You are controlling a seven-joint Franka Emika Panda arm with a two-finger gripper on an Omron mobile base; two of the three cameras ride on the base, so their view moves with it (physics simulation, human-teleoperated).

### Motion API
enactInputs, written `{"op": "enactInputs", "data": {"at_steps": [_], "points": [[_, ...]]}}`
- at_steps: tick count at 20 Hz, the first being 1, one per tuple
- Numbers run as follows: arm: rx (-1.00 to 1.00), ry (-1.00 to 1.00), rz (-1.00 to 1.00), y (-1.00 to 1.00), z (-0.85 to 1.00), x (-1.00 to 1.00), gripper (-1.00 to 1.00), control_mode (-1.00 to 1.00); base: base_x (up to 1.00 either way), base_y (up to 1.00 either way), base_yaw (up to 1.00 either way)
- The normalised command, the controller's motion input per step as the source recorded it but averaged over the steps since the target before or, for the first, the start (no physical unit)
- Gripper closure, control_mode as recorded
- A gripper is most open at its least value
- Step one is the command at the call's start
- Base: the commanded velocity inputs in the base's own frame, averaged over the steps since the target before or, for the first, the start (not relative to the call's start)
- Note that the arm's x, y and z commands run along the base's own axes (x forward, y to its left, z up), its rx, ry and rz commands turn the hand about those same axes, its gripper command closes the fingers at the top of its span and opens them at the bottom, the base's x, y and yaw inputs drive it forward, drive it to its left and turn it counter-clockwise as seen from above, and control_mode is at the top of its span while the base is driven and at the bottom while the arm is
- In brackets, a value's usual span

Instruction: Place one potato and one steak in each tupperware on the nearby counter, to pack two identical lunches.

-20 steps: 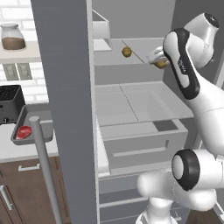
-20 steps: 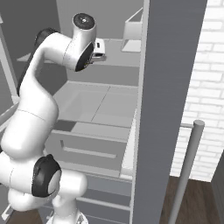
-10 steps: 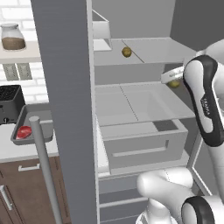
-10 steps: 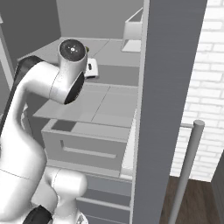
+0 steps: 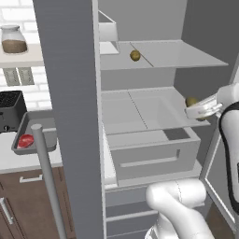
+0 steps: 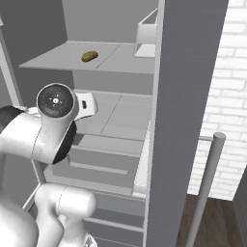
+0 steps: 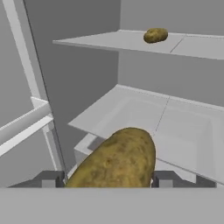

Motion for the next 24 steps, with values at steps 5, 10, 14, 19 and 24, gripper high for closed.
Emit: {"op": "enactInputs", "data": {"at_steps": [5,10,14,19,24], "points": [[-0.01,0.02,0.00,0.01,0.00,-1.00,1.00,-1.00,0.00,0.00,0.00],[-0.10,0.13,-0.04,0.00,0.00,-0.99,1.00,-1.00,0.00,0.00,0.00],[-0.21,0.22,-0.09,0.15,0.25,-0.60,1.00,-1.00,0.00,0.00,0.00],[-0.12,0.19,-0.19,0.30,0.45,-0.18,1.00,-1.00,0.00,0.00,0.00],[0.00,-0.08,-0.07,0.00,0.00,-0.88,1.00,-1.00,0.00,0.00,0.00]]}}
